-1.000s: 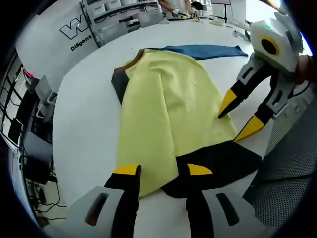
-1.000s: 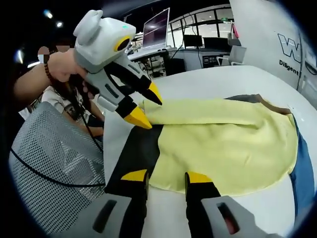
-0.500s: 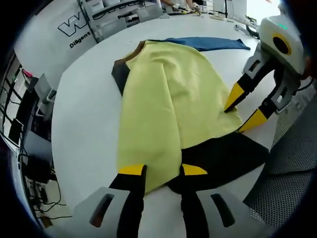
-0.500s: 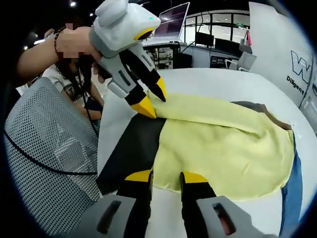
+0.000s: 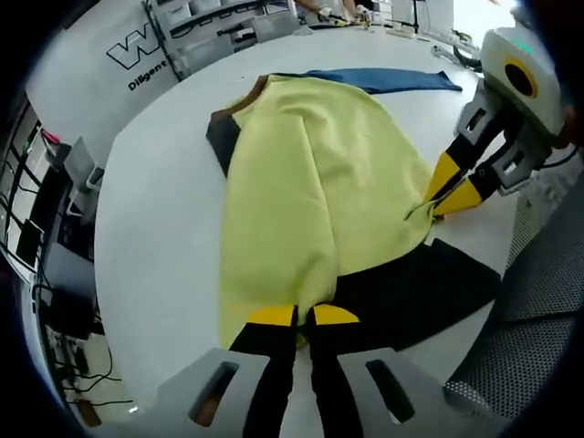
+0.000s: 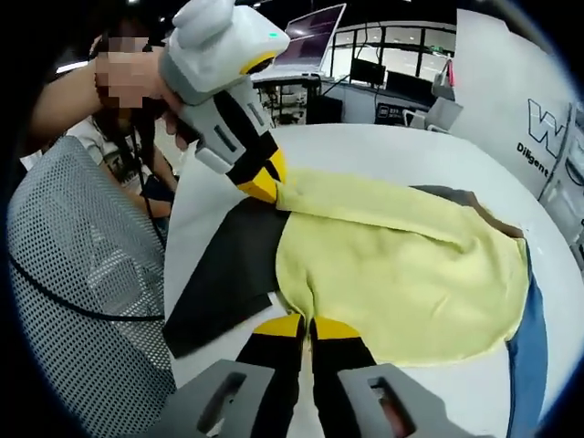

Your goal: Fold the garment on the visible template until the final outline fits inside the template.

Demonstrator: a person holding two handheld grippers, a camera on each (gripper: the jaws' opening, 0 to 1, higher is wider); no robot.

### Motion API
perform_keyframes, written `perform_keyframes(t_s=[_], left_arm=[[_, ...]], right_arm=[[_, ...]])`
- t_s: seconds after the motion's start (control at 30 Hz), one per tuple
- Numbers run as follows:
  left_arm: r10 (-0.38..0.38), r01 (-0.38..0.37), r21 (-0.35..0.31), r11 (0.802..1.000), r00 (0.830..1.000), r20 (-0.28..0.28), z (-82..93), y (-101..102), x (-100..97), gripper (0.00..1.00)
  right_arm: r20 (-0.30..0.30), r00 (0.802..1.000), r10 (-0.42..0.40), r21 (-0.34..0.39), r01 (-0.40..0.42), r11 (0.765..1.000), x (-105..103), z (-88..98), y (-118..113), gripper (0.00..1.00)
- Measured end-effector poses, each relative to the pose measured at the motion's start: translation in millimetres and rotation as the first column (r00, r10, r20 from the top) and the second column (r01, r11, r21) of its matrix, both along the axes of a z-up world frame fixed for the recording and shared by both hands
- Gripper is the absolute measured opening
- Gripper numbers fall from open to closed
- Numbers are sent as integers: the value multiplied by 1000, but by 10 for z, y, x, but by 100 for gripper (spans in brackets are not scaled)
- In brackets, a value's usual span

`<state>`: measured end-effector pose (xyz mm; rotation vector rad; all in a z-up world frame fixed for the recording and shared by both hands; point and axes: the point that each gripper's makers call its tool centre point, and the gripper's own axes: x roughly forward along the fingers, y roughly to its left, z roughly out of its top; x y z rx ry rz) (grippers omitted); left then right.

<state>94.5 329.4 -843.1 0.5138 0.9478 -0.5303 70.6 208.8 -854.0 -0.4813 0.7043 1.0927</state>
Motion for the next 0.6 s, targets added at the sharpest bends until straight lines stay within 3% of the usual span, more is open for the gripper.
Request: perform_keyframes(t_s=[0.6], left_arm=[[32,-31,-24,999,999,39,73,3,1,2]], right_arm=[[-41,998,-49,27,50,998,-52,221,-238,0]])
